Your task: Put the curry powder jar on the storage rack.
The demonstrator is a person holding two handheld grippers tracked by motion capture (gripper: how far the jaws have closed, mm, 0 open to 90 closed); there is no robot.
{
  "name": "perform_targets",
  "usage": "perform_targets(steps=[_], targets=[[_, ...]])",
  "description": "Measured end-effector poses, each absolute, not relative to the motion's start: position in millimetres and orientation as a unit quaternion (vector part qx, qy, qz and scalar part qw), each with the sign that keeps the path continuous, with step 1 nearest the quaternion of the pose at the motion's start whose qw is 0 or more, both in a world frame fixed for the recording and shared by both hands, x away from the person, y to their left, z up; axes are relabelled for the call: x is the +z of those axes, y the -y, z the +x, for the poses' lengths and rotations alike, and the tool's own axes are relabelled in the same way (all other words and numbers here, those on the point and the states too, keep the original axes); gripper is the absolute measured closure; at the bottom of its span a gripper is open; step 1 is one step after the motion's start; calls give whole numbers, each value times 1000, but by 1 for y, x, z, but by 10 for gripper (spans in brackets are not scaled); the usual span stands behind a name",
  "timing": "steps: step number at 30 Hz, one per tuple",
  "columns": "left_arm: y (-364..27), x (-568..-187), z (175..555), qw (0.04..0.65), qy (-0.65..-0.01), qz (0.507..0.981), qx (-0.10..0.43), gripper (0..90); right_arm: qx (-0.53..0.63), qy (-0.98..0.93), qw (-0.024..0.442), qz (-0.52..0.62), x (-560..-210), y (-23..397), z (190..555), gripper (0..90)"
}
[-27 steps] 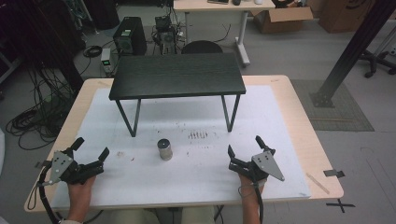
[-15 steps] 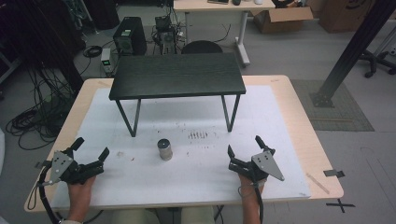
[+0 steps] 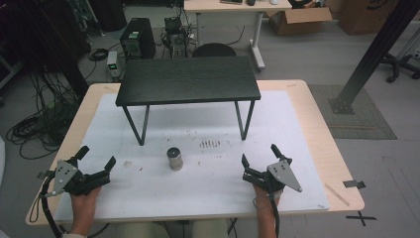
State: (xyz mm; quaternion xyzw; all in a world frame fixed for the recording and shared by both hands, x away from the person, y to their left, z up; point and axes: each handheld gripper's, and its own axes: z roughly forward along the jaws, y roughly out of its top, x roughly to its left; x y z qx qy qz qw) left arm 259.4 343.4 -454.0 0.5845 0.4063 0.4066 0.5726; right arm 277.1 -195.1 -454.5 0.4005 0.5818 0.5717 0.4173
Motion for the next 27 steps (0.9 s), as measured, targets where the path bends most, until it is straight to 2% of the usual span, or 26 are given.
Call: perform_targets(steps=[4,9,16,27], targets=[[-344,-452,259,567,-407,590,406,20,572,-582,416,402,-454,195,278,0],[-343,-432,258,591,-390,586,394,22,572,-581,416,402,-454,195,278,0],[-333,-415,259,595,-368,621,354,26,573,-581,415,404,-454,196,278,0],[-303,-401,260,595,-337,657,319,22,573,-581,413,404,-454,196,278,0]])
